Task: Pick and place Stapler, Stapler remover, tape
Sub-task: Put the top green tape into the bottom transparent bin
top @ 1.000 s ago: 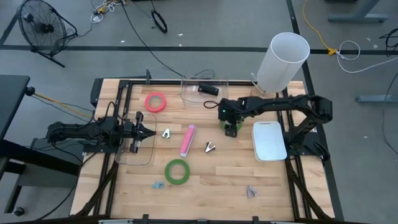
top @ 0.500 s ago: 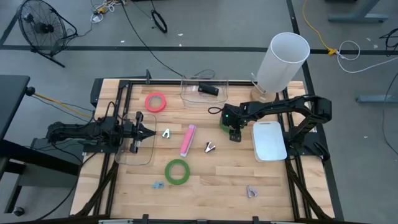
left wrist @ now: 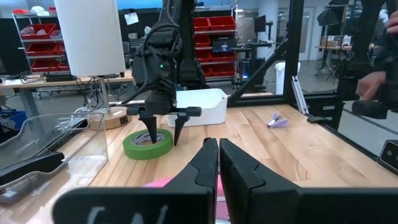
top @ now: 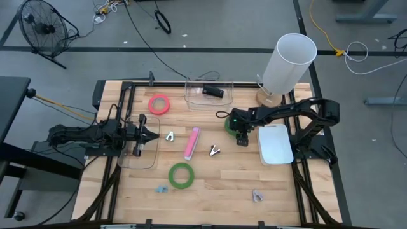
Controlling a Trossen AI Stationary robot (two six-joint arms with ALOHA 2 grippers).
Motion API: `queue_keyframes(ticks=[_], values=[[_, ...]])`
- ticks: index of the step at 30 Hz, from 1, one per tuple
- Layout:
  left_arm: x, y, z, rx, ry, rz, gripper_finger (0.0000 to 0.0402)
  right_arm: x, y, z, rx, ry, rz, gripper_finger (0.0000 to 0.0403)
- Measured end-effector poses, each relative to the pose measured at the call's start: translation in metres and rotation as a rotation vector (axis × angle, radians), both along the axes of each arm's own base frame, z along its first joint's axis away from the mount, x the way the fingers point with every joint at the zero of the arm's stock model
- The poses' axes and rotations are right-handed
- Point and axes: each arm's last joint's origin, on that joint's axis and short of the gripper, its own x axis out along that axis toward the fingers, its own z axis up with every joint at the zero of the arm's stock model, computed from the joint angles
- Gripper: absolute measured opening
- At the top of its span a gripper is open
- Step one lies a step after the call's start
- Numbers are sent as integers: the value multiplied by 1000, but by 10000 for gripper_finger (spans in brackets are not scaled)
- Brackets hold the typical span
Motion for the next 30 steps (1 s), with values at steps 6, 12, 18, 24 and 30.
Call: queue_keyframes(ticks=[6, 12, 18, 24, 30], values=[[0, 0, 0, 0, -1, -1, 18, -2, 1, -3, 0, -10, 2, 241], [0, 0, 0, 0, 0, 0, 18, -1, 0, -3, 4, -24, 7, 179], [0, 0, 0, 0, 0, 0, 18, 0, 0, -3, 2, -25, 13, 107], [0, 0, 0, 0, 0, 0, 18, -1, 1, -3, 4, -22, 22, 79], [0, 0, 0, 0, 0, 0, 18, 5, 1, 7, 49, 15, 33, 78]])
